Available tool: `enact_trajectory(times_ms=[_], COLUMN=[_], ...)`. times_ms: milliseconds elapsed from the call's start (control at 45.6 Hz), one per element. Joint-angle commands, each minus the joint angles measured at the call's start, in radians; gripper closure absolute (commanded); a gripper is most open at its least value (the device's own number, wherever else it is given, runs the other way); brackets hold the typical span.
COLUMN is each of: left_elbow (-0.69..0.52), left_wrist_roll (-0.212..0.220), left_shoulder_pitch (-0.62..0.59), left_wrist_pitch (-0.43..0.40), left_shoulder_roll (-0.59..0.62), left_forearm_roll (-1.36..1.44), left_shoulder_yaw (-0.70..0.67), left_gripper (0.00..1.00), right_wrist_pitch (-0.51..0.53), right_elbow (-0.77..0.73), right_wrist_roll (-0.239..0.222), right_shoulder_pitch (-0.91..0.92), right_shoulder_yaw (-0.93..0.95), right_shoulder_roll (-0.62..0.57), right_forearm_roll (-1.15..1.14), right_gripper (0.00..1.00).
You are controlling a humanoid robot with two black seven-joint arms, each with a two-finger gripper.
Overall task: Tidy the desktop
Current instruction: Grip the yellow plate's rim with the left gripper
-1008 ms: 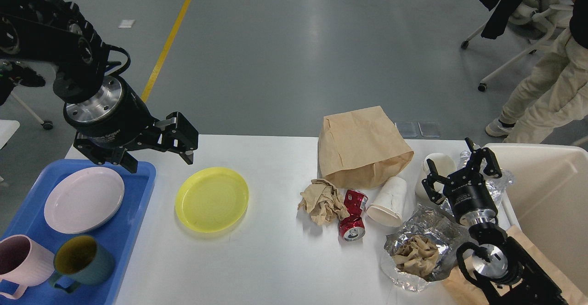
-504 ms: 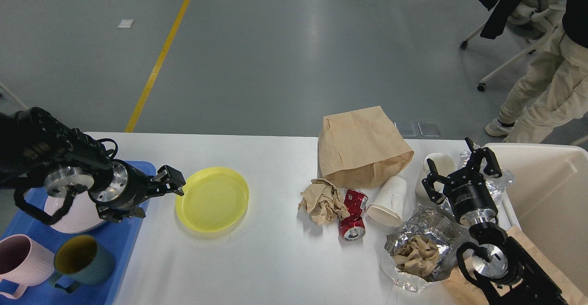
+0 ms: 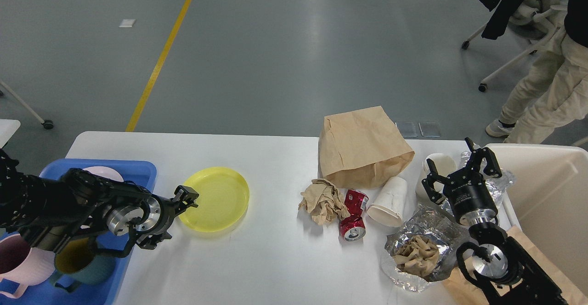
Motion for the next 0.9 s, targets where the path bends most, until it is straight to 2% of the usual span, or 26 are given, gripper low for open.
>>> enact_trajectory(times_ms=[0,219,416,592,701,833,877], left_elbow=[0.039,0.08,0.083,0.097,0.103,0.105,0.105], left_wrist_roll=[-0.003,-0.003,-0.003,-0.002,0.0,0.0,0.0], left_shoulder_pitch=[0.023,0.081,0.104,0.11,0.115,0.121,0.121], left_wrist_pitch=[0.009,0.001,0.0,-0.002,-0.003,-0.003,-0.003], left_shoulder_roll=[-0.01,-0.023,-0.037,-0.037,-0.036,-0.034,-0.033], left_forearm_roll=[0.012,0.124,0.14,0.14,0.14,0.133,0.132], left_shoulder_yaw=[-0.02,-0.08,-0.104,-0.103,-0.103,-0.104,-0.104], left_gripper=[0.05,0.1,0.23,0.39,0.56,0.71,0.74], right_wrist_pitch=[0.0,0.0,0.0,0.0,0.0,0.0,0.0], right_elbow=[0.0,-0.002,0.0,0.0,0.0,0.0,0.0], right_wrist_roll=[0.0,0.0,0.0,0.0,0.0,0.0,0.0], right_shoulder_pitch=[0.0,0.0,0.0,0.0,0.0,0.0,0.0], right_shoulder_yaw=[0.0,0.0,0.0,0.0,0.0,0.0,0.0], right_shoulder_roll=[0.0,0.0,0.0,0.0,0.0,0.0,0.0], right_forearm_roll=[0.0,0.0,0.0,0.0,0.0,0.0,0.0], right_gripper=[0.0,0.0,0.0,0.0,0.0,0.0,0.0])
